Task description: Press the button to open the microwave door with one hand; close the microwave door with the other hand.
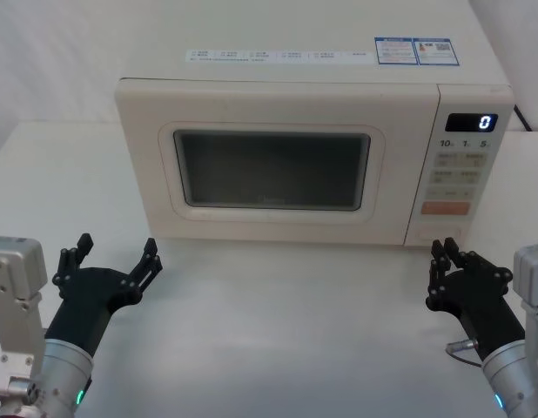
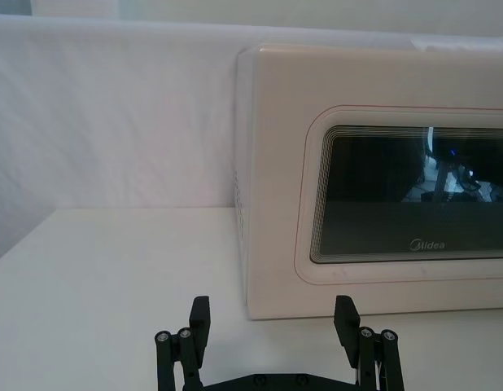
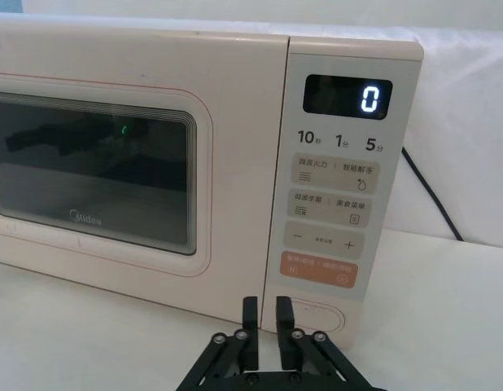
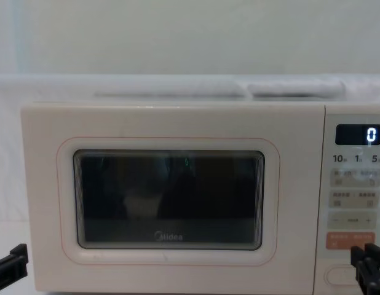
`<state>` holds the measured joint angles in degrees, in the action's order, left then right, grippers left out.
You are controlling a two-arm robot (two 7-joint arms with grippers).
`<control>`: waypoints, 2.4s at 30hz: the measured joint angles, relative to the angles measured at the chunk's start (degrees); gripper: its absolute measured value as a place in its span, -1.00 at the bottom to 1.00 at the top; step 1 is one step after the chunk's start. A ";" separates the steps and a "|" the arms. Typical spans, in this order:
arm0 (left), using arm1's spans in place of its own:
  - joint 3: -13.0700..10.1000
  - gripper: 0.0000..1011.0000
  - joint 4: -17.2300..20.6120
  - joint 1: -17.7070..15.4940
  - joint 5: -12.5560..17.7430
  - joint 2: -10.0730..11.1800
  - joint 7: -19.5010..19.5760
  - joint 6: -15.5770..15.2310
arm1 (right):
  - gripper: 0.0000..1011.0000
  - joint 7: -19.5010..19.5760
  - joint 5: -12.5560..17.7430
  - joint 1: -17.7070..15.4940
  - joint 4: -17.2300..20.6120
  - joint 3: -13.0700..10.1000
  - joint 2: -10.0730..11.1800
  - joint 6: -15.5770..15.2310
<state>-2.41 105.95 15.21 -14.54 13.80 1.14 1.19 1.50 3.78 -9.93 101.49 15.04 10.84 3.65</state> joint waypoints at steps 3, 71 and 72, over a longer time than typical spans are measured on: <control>0.00 0.98 0.00 0.00 0.00 0.00 0.00 0.00 | -0.85 0.00 0.00 0.00 0.00 0.00 0.00 0.00; 0.00 0.98 0.00 0.00 0.00 0.00 0.00 0.00 | -1.00 -8.13 0.59 9.25 -13.47 -5.23 -5.93 -3.47; 0.00 0.98 0.00 0.00 0.00 0.00 0.00 0.00 | -1.00 -8.14 0.50 9.63 -13.93 -5.25 -5.98 -3.47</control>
<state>-2.42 105.95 15.21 -14.54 13.80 1.14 1.19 -6.65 4.28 -0.30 87.57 9.80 4.86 0.17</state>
